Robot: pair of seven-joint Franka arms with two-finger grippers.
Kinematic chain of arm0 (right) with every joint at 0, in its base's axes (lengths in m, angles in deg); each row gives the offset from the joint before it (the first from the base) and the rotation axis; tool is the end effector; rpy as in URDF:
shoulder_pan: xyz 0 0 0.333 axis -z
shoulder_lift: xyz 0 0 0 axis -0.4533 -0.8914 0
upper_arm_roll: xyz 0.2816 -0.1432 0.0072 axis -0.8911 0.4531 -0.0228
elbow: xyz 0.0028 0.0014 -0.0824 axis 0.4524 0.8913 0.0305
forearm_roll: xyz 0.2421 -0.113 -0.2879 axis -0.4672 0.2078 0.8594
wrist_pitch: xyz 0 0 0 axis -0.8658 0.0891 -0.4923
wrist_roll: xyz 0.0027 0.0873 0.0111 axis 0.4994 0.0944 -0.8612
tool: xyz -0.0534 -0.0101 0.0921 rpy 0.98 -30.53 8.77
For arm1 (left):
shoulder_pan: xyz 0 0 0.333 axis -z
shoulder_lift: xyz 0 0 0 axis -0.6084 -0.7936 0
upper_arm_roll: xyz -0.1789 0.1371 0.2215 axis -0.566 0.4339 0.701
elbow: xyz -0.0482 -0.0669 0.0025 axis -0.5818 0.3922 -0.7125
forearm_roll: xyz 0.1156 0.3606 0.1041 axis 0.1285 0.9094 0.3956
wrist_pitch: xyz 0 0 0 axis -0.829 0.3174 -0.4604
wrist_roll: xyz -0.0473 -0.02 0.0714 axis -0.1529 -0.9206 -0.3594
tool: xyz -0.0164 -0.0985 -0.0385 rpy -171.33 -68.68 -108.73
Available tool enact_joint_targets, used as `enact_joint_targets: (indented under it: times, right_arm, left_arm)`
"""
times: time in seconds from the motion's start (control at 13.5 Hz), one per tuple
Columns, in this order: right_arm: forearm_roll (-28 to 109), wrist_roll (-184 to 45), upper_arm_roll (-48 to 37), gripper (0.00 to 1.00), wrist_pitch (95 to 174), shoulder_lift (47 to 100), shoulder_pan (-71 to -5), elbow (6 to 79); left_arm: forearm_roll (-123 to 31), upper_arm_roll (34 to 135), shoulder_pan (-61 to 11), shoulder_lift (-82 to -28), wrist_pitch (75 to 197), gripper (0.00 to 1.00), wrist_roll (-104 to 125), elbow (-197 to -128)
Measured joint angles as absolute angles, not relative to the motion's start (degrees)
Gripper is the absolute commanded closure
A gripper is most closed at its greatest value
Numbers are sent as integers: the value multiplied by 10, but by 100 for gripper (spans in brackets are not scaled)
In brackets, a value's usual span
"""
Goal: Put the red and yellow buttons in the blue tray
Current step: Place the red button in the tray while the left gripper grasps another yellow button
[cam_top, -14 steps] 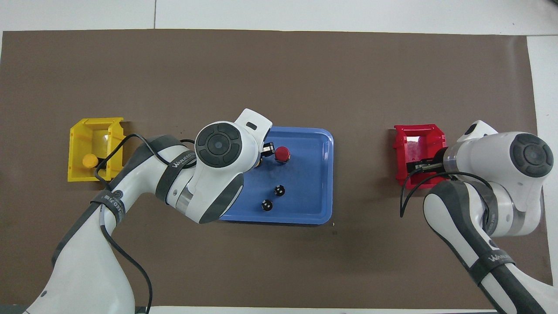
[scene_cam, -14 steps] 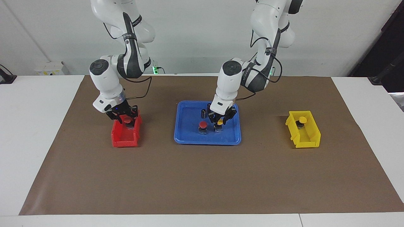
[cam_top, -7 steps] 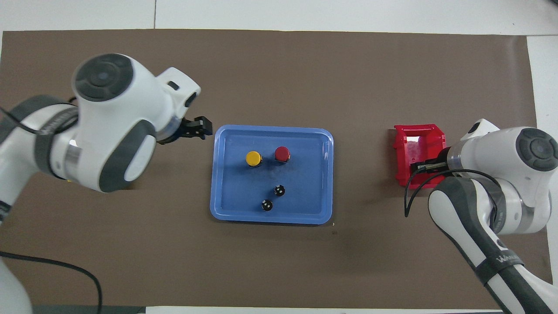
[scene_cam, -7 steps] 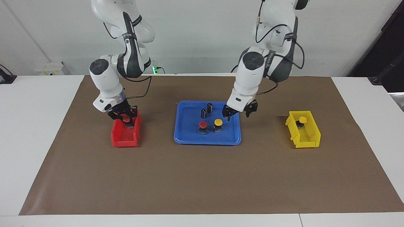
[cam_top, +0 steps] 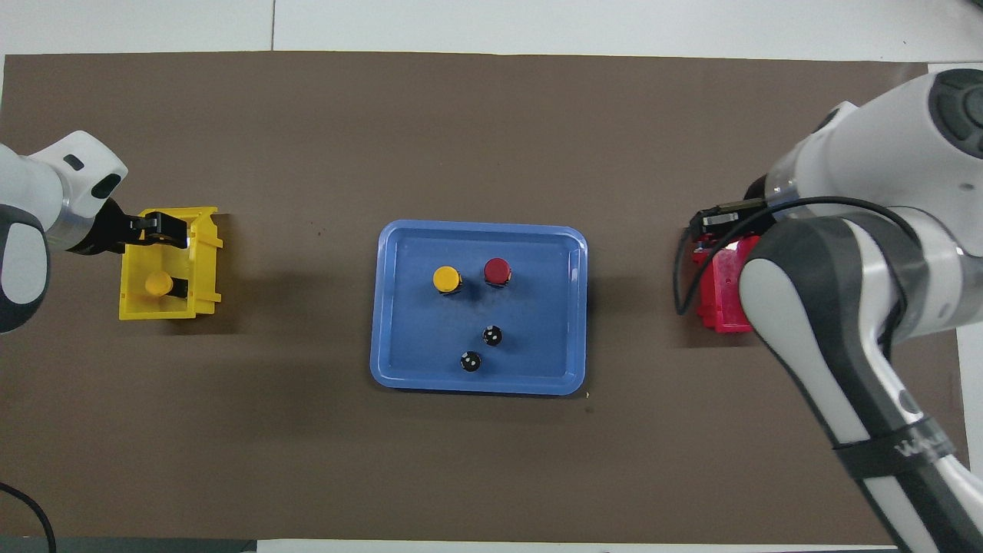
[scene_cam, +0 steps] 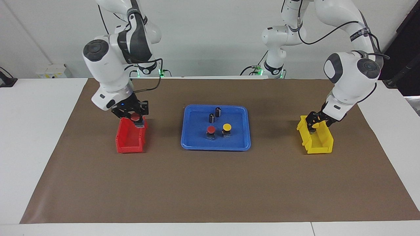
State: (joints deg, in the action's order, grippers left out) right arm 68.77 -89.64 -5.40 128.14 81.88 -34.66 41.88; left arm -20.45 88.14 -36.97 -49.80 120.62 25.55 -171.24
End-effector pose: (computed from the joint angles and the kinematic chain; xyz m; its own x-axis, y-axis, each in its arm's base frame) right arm 0.5795 0.1536 0.4838 0.9995 0.0295 0.0132 0.0302 -0.9981 -0.0537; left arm 0.5639 0.0009 0.4004 0.9998 0.0093 0.0148 0.0094 -0.9999 -0.0055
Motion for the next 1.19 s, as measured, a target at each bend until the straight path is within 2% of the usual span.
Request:
enact_joint_targets:
  times: [0.07,0.22,0.81,0.89,0.96,1.04,1.11,1.19]
  right_arm:
    - [688,-949,-56,71,1304,806,-382,416]
    - [688,-1011,-58,71,1353,784,-428,430]
    - [688,-1045,-57,70,1476,745,-466,502]
    - [688,-1045,-57,69,1482,745,-470,512]
    - [688,-1045,-57,68,1488,745,-473,522]
    - [688,-1045,-57,68,1496,745,-474,532]
    - [688,-1045,-57,67,1506,745,-475,541]
    - [688,-1045,-57,62,1516,745,-476,550]
  left_arm:
    - [-205,881,-376,-495,1227,44,260,-1734]
    - [-205,881,-380,-490,1237,45,264,-1750]
    - [-204,880,-387,-472,1241,45,288,-1793]
    - [-204,880,-387,-471,1246,56,289,-1797]
    - [-204,880,-387,-471,1250,82,289,-1800]
    - [-204,880,-387,-471,1257,97,289,-1804]
    - [-204,880,-388,-471,1264,99,289,-1805]
    - [-204,880,-389,-471,1269,99,289,-1805]
